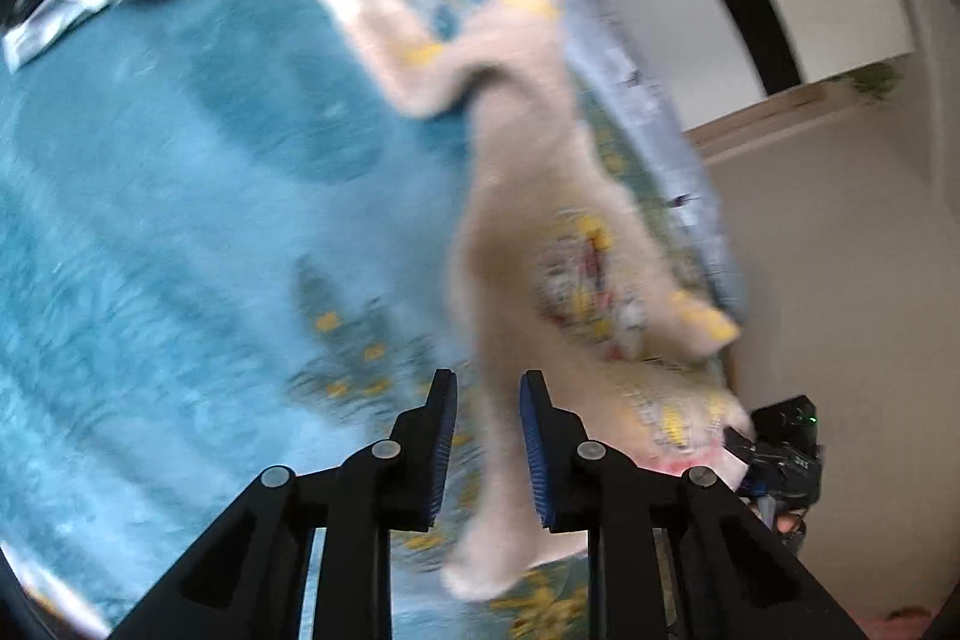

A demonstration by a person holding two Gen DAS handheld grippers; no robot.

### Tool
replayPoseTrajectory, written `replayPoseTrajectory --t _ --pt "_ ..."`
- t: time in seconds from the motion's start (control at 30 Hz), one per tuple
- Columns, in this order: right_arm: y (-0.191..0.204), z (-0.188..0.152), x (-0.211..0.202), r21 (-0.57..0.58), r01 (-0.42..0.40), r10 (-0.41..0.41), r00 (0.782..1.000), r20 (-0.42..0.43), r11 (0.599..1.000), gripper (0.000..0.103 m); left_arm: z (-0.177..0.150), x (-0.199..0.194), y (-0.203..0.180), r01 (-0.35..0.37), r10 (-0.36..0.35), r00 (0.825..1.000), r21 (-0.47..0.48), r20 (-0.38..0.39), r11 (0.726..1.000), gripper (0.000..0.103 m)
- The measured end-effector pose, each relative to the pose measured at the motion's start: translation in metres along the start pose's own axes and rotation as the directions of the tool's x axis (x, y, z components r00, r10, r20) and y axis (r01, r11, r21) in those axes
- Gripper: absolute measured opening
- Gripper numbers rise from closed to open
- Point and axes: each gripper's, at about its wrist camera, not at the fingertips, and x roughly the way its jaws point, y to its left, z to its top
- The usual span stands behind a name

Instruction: Fold clothes

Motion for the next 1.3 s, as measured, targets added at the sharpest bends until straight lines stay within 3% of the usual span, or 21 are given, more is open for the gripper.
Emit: replayPoseTrajectory --t 0.07,0.13,0.23,0.43,0.5,0.57,0.67,0.77,0.87,1.0,1.1,1.17,1.3 --pt "-0.011 -0.003 0.004 0.026 0.032 -0.032 0.999 -0.005 0.999 0.034 -0.003 0.002 0.006 0.005 -0.005 1.0 -0.02 -0.005 1.0 0.024" --pt "-0.017 -0.007 0.007 0.037 0.072 -0.072 0.997 -0.01 0.997 0.034 -0.005 0.005 0.007 -0.053 0.053 0.999 -0.01 -0.006 0.999 0.024" --pt "-0.019 -0.013 0.005 0.014 0.141 -0.141 0.99 -0.012 0.99 0.049 -0.008 0.009 0.009 -0.146 0.146 0.989 0.007 -0.013 0.989 0.024" --pt "-0.021 -0.007 -0.029 0.009 0.164 -0.164 0.983 0.082 0.986 0.062 -0.008 -0.005 0.012 -0.069 0.069 0.995 -0.01 0.067 0.998 0.027" --pt "-0.027 -0.002 -0.045 0.032 0.162 -0.165 0.976 0.143 0.986 0.067 -0.006 -0.001 0.011 -0.027 0.028 0.998 -0.013 0.049 1.0 0.03" --pt "-0.034 0.003 -0.063 0.065 0.16 -0.171 0.96 0.221 0.985 0.067 -0.007 0.008 0.011 0.009 -0.008 1.0 -0.027 0.018 1.0 0.043" --pt "-0.063 0.013 -0.092 0.182 0.121 -0.18 0.918 0.352 0.976 0.067 -0.008 0.019 0.007 0.064 -0.064 0.998 -0.05 -0.005 0.997 0.048" --pt "-0.08 0.028 -0.103 0.239 0.084 -0.184 0.88 0.437 0.967 0.067 -0.015 0.026 0.001 0.085 -0.087 0.995 -0.04 -0.038 0.996 0.049" --pt "-0.082 0.042 -0.1 0.243 0.054 -0.168 0.861 0.48 0.968 0.067 -0.022 0.034 -0.006 0.104 -0.106 0.992 -0.027 -0.073 0.994 0.049" --pt "-0.072 0.066 -0.093 0.239 0.104 -0.218 0.825 0.521 0.966 0.067 -0.029 0.034 -0.009 0.101 -0.101 0.991 -0.001 -0.092 0.995 0.049" --pt "-0.07 0.083 -0.087 0.262 0.119 -0.248 0.802 0.543 0.958 0.067 -0.031 0.026 -0.009 0.079 -0.077 0.994 0.031 -0.083 0.996 0.045" --pt "-0.066 0.091 -0.083 0.279 0.145 -0.282 0.785 0.552 0.949 0.067 -0.029 0.019 -0.011 0.071 -0.068 0.995 0.049 -0.071 0.996 0.03" --pt "-0.064 0.103 -0.081 0.33 0.17 -0.338 0.754 0.563 0.929 0.067 -0.024 0.017 -0.018 -0.027 0.032 0.998 0.105 -0.052 0.994 0.026"
